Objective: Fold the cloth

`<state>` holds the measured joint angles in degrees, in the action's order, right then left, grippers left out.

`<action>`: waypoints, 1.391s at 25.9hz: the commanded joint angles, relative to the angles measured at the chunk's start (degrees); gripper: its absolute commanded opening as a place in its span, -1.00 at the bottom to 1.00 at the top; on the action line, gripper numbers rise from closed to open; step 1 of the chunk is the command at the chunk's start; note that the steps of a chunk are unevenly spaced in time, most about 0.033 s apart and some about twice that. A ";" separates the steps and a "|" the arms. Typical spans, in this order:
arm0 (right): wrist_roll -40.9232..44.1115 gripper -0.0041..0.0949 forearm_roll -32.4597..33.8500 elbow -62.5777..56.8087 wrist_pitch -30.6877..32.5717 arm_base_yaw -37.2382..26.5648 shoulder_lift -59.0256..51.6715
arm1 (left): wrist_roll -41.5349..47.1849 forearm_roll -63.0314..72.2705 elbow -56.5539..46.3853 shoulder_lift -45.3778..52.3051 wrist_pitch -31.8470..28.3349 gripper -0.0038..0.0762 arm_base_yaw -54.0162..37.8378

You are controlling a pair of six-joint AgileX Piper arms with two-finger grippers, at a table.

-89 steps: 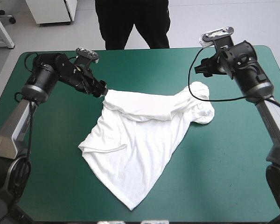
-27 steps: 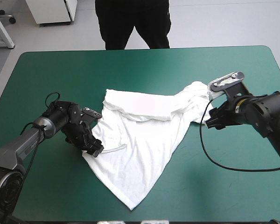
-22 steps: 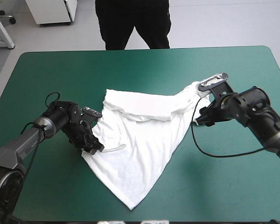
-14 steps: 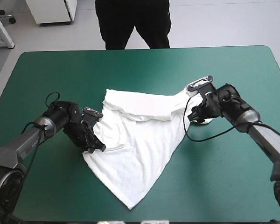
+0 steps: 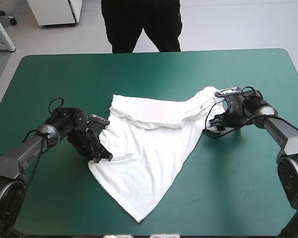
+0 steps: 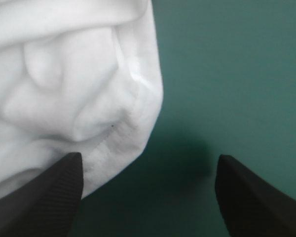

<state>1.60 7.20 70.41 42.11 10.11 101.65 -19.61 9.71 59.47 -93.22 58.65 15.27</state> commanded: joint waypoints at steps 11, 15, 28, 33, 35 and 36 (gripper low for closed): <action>-2.27 -0.66 -5.24 4.25 2.38 -0.24 8.63 | -0.13 1.33 1.21 1.86 0.49 -0.93 -0.09; -2.27 -0.95 -5.72 4.25 3.39 -0.24 9.98 | -0.52 1.33 1.21 1.86 -1.97 -0.93 -0.09; -6.37 -0.95 -12.27 25.85 18.79 -0.24 -9.93 | 0.34 1.56 18.26 11.67 9.40 -0.93 -0.09; -6.37 -0.95 -16.63 39.54 16.46 -0.24 -18.31 | 0.74 2.62 30.77 17.80 10.61 -0.93 -0.09; -6.37 -0.95 -18.44 45.64 14.90 -0.24 -20.90 | 0.74 3.65 36.96 19.60 10.61 -0.93 -0.09; -6.37 -0.95 -19.23 48.60 14.13 -0.24 -22.04 | 0.74 4.18 40.13 20.38 10.61 -0.93 -0.09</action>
<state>-4.19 -9.52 111.48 60.75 10.11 84.35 -19.39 11.28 90.95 -76.94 70.55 15.27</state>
